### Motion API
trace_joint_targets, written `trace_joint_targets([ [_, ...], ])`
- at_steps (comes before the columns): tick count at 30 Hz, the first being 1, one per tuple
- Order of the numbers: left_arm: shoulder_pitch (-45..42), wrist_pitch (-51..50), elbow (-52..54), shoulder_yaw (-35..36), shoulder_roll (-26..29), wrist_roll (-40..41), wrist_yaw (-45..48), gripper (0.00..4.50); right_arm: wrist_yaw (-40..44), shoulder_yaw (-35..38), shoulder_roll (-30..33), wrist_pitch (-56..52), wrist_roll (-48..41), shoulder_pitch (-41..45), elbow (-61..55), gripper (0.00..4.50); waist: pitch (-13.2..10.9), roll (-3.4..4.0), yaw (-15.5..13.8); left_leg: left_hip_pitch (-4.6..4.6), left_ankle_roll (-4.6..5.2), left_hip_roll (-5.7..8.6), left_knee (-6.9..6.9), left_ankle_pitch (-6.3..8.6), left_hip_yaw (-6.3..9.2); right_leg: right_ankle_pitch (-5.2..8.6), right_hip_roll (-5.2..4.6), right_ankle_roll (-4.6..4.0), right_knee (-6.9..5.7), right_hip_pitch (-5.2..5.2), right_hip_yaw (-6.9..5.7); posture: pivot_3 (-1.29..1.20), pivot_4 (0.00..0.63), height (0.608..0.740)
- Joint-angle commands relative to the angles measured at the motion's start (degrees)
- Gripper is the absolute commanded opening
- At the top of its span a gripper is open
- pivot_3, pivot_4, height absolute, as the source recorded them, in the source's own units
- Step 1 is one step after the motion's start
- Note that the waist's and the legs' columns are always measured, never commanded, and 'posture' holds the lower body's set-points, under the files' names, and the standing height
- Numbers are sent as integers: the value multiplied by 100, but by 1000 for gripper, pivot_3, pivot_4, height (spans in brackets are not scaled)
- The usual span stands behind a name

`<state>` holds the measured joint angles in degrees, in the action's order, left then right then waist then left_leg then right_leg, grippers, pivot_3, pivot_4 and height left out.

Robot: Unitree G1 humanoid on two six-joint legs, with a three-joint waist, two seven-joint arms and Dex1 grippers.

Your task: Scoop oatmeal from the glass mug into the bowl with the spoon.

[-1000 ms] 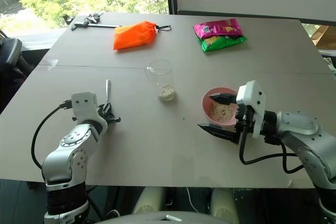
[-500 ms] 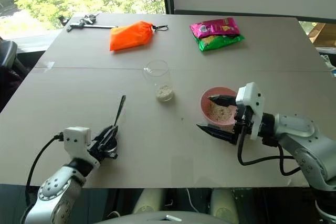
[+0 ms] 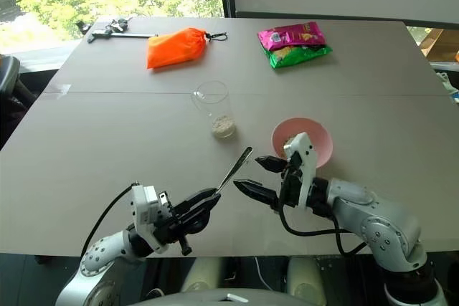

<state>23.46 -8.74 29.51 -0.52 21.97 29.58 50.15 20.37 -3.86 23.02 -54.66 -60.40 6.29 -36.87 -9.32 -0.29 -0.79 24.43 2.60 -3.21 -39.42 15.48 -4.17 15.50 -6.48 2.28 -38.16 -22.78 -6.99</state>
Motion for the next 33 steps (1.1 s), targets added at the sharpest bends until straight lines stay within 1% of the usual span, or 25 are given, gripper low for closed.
trace_joint_targets([
  [1,3,250,11,-53,44,105,189,280,-571,155,-228,-199,-699,297,-39,4500,0,1,3,0,6,0,0,3,0,0,1,0,0,0,0,0,150,696],
  [5,9,407,-176,-61,49,104,324,280,-1116,222,-454,-205,-1245,522,60,4500,0,2,2,-2,6,0,-3,4,2,0,4,0,-6,0,2,0,150,696],
  [11,-100,547,-382,-132,-96,56,272,280,-1418,90,-380,-301,-1569,545,134,4500,0,2,4,2,6,1,-3,3,2,0,7,0,-6,-2,1,0,150,696],
  [17,-223,605,-428,-217,-238,38,146,280,-1434,25,-338,-295,-1678,594,375,4500,0,3,6,-2,4,0,-3,2,3,0,10,0,-15,-2,3,0,150,696],
  [24,-271,569,-398,-256,-237,67,96,280,-1361,-13,-506,-178,-1635,693,610,4500,0,3,3,-4,2,0,-4,0,3,0,12,0,-21,-2,4,0,150,696],
  [25,-272,557,-384,-261,-230,74,86,280,-1361,-9,-531,-160,-1634,699,631,3942,0,3,4,-4,2,0,-4,0,3,0,12,0,-22,-3,5,0,150,696],
  [26,-272,545,-368,-265,-225,81,76,280,-1361,-7,-550,-151,-1634,709,651,3663,0,3,3,-4,2,-1,-4,0,2,0,12,0,-22,-3,5,0,150,696],
  [27,-273,533,-354,-267,-220,89,70,280,-1361,-4,-570,-144,-1635,722,671,3270,0,3,4,-4,1,-1,-4,0,2,0,12,0,-22,-3,5,0,150,696],
  [30,-288,503,-338,-274,-209,112,62,280,-1358,19,-625,-114,-1636,761,737,1809,0,3,3,-4,1,0,-5,0,3,0,12,0,-23,-3,5,0,150,696],
  [33,-325,451,-315,-281,-178,151,48,280,-1331,28,-640,-92,-1628,772,772,453,0,3,5,-4,1,-1,-5,0,3,0,12,0,-24,-4,5,0,150,696],
])
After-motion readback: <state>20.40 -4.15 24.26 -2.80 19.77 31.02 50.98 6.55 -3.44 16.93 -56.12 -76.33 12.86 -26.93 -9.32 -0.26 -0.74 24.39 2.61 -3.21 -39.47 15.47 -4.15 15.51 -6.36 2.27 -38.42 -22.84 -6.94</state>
